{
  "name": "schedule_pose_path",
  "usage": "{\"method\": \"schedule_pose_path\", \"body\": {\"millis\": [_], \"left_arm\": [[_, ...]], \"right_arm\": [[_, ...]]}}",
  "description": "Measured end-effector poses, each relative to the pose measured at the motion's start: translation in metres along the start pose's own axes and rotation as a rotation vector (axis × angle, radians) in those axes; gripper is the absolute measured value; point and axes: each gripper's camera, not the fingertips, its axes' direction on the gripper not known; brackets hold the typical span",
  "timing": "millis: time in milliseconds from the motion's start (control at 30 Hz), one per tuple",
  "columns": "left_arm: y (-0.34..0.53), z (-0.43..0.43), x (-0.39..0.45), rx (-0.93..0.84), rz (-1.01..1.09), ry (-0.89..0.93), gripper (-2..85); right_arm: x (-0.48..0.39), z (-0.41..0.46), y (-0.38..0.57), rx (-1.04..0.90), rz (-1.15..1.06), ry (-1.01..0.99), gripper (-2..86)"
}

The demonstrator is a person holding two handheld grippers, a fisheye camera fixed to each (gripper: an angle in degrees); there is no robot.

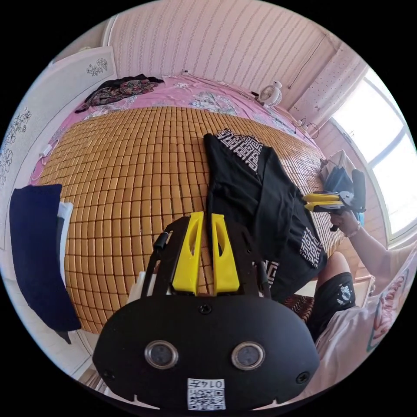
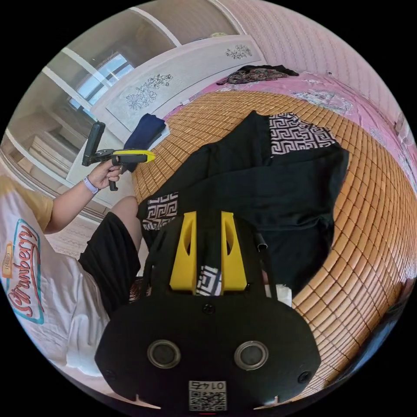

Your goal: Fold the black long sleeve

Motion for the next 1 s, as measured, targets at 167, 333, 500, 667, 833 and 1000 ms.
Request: {"method": "schedule_pose_path", "body": {"millis": [167,333,500,667,833,1000], "left_arm": [[-0.093,0.042,-0.014,0.127,0.027,-0.001,5.0],[-0.162,0.103,-0.019,-0.013,-0.011,0.078,11.4],[-0.192,0.151,-0.018,-0.115,0.002,-0.074,5.2],[-0.213,0.130,-0.018,0.001,-0.006,-0.074,0.6],[-0.213,0.081,-0.010,0.136,0.029,-0.012,0.0],[-0.164,0.024,0.002,0.252,0.125,0.073,-0.1]], "right_arm": [[0.080,-0.007,-0.039,0.061,0.194,0.210,11.4],[0.146,0.002,-0.087,0.134,0.366,0.241,13.3],[0.171,0.021,-0.116,0.067,0.346,0.191,7.6],[0.172,0.004,-0.130,0.089,0.288,0.296,0.8],[0.162,-0.052,-0.133,0.222,0.269,0.289,0.0],[0.123,-0.102,-0.100,0.319,0.129,0.260,0.1]]}}
